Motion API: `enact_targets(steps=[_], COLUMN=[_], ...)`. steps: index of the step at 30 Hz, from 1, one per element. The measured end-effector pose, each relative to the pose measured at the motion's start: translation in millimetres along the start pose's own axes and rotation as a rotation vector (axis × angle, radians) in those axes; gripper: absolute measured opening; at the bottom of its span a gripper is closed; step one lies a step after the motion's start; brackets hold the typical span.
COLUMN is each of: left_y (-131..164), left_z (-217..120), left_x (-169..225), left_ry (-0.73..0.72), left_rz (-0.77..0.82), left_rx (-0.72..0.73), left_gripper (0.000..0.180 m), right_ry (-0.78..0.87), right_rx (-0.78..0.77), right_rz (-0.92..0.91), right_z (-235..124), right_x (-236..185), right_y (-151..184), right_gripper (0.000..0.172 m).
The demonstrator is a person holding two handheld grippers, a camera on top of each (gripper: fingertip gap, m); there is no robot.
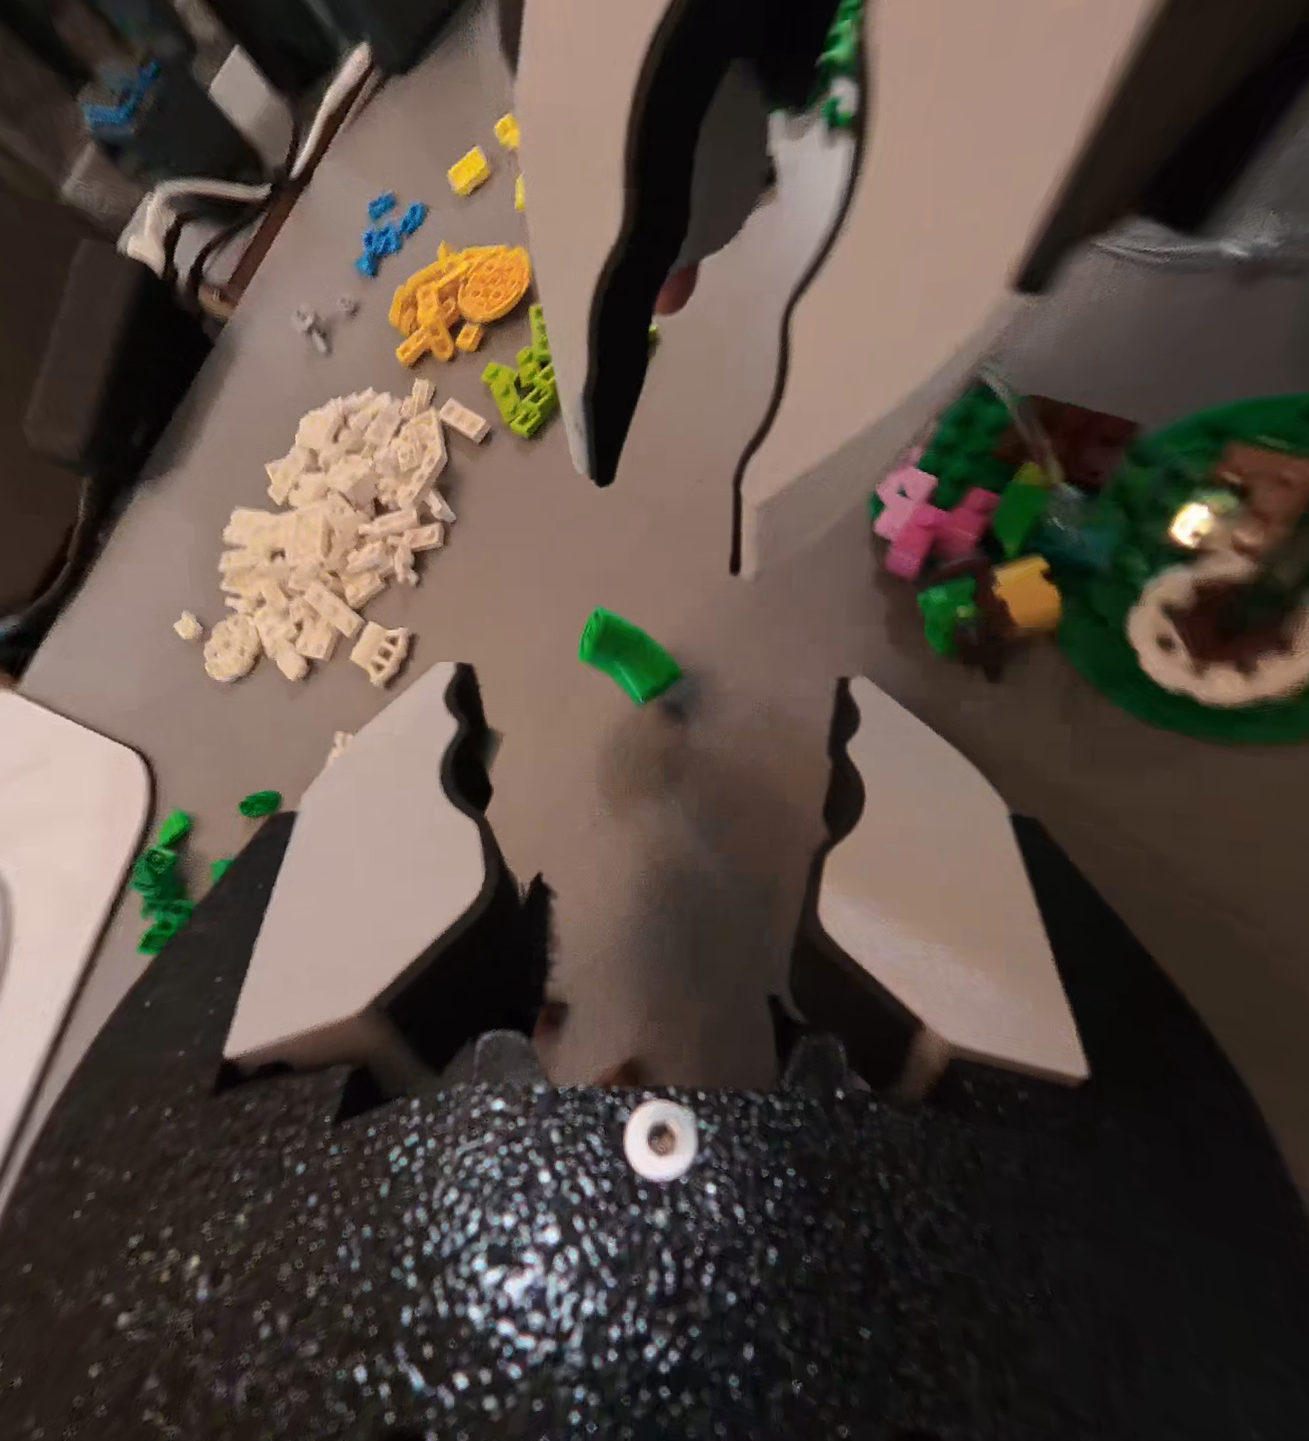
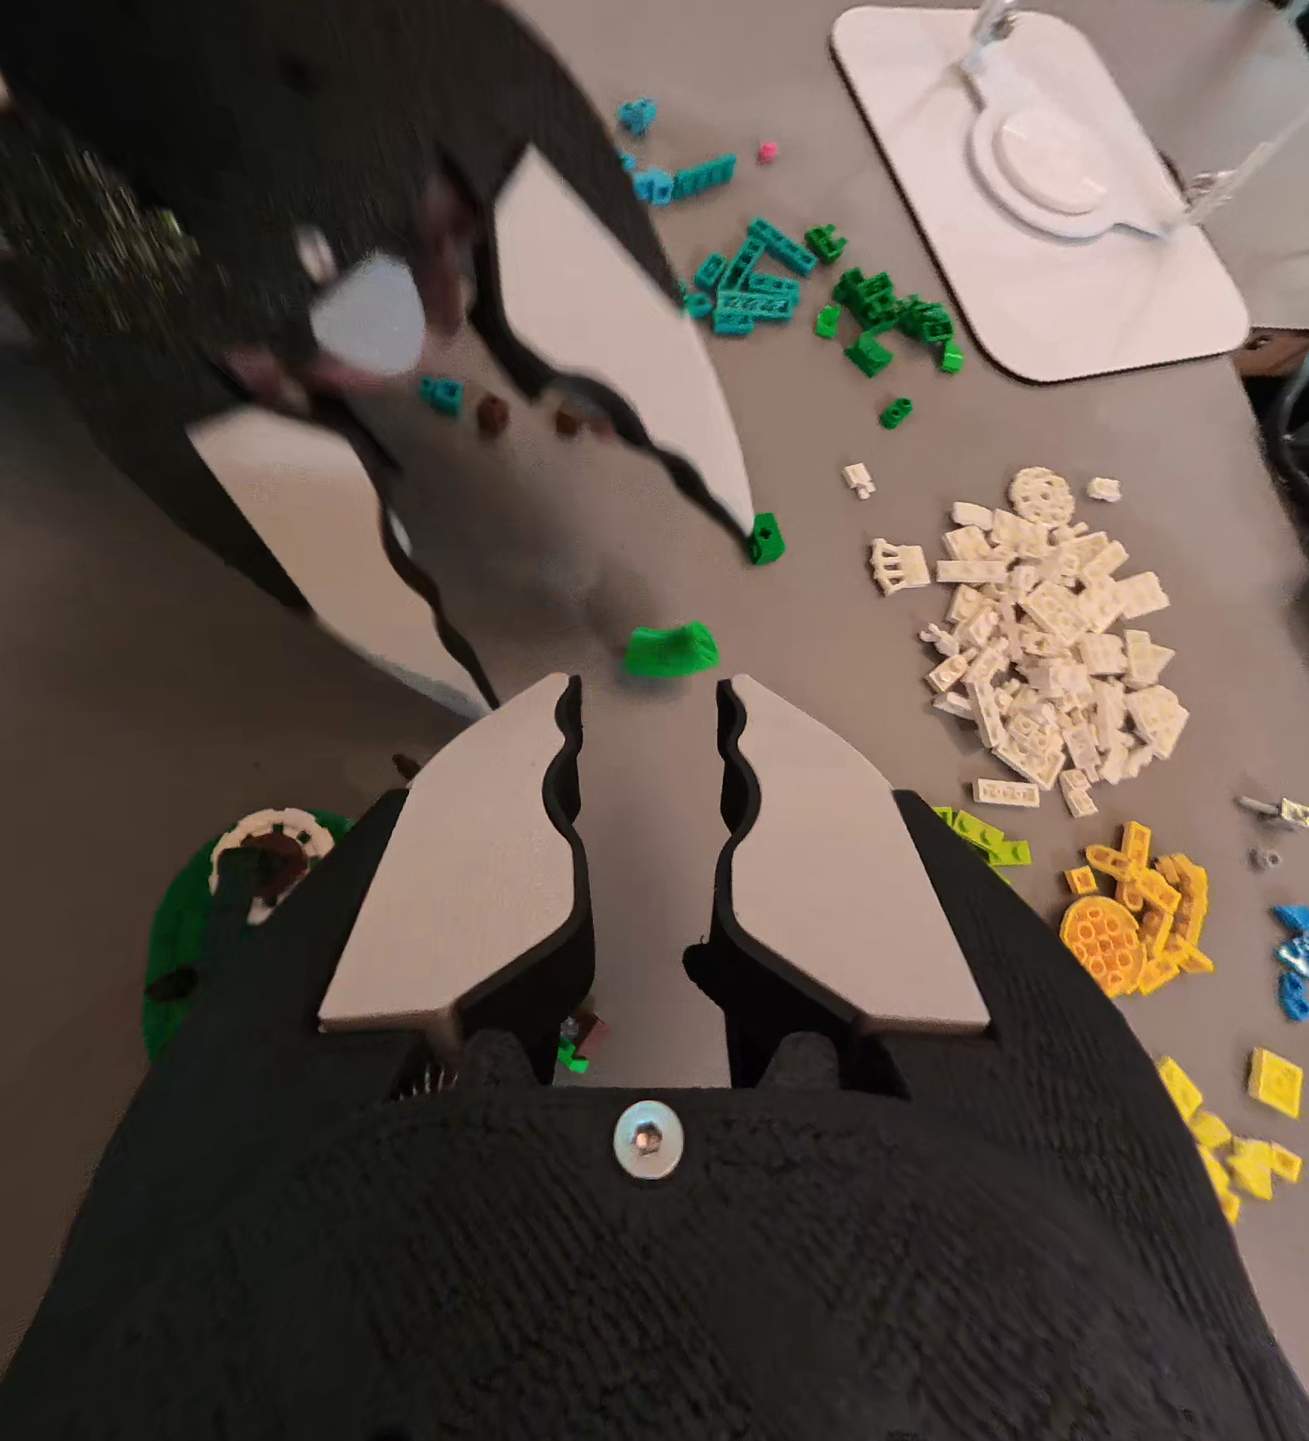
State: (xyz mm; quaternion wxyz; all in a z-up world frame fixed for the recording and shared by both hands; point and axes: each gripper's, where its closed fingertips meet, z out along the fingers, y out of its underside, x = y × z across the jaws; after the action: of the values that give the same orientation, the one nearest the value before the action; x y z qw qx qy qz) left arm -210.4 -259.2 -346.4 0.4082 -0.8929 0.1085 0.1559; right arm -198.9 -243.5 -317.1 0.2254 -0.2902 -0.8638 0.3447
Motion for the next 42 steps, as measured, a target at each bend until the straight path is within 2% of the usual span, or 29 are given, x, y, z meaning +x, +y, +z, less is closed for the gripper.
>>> enact_targets(steps=[1, 3, 5, 7, 10, 13, 16, 24, 30, 32, 35, 37, 39, 42], left_y=[0, -3, -7, -5, 8, 30, 43, 44, 47, 47, 50, 47, 47, 55], left_z=[-12, -39, -67, -91, -119, -116, -110, -104, -106, -111, -121, -124, -123, -122], left_x=[-4, -17, -38, -62, -94, -103, -107, -105, -109, -115, -127, -126, -125, -129], left_ry=[0.002, 0.003, -0.025, -0.099, -0.271, -0.317, -0.364, -0.384, -0.408, -0.451, -0.521, -0.491, -0.455, -0.482], left_rz=[0.024, -0.022, -0.151, -0.256, -0.337, -0.341, -0.295, -0.271, -0.268, -0.281, -0.337, -0.359, -0.392, -0.397], left_rx=[0.028, 0.155, 0.321, 0.444, 0.551, 0.46, 0.371, 0.347, 0.326, 0.344, 0.382, 0.438, 0.465, 0.431], left_gripper=[0.087, 0.084, 0.078, 0.074, 0.062, 0.059, 0.058, 0.056, 0.055, 0.054, 0.056, 0.058, 0.061, 0.063], right_ry=[-0.029, -0.075, -0.087, -0.092, -0.119, -0.187, -0.199, -0.252, -0.255, -0.22, -0.104, -0.036, -0.013, -0.051], right_rx=[-0.013, -0.01, -0.035, -0.09, -0.169, -0.185, -0.196, -0.199, -0.185, -0.127, -0.013, 0.014, -0.005, -0.1], right_rz=[-0.02, -0.069, -0.111, -0.147, -0.158, -0.22, -0.253, -0.152, -0.116, -0.134, -0.155, -0.169, -0.191, -0.184], right_z=[1, 4, 11, 20, 33, 39, 42, 50, 53, 54, 69, 87, 111, 144], right_x=[-2, -5, -3, 5, 18, 20, 24, 17, 20, 29, 57, 78, 94, 106], right_y=[1, -2, -3, 3, 17, 28, 34, 31, 28, 12, -33, -56, -68, -64], right_gripper=[0.033, 0.033, 0.034, 0.038, 0.042, 0.033, 0.033, 0.034, 0.027, 0.027, 0.027, 0.027, 0.027, 0.027])
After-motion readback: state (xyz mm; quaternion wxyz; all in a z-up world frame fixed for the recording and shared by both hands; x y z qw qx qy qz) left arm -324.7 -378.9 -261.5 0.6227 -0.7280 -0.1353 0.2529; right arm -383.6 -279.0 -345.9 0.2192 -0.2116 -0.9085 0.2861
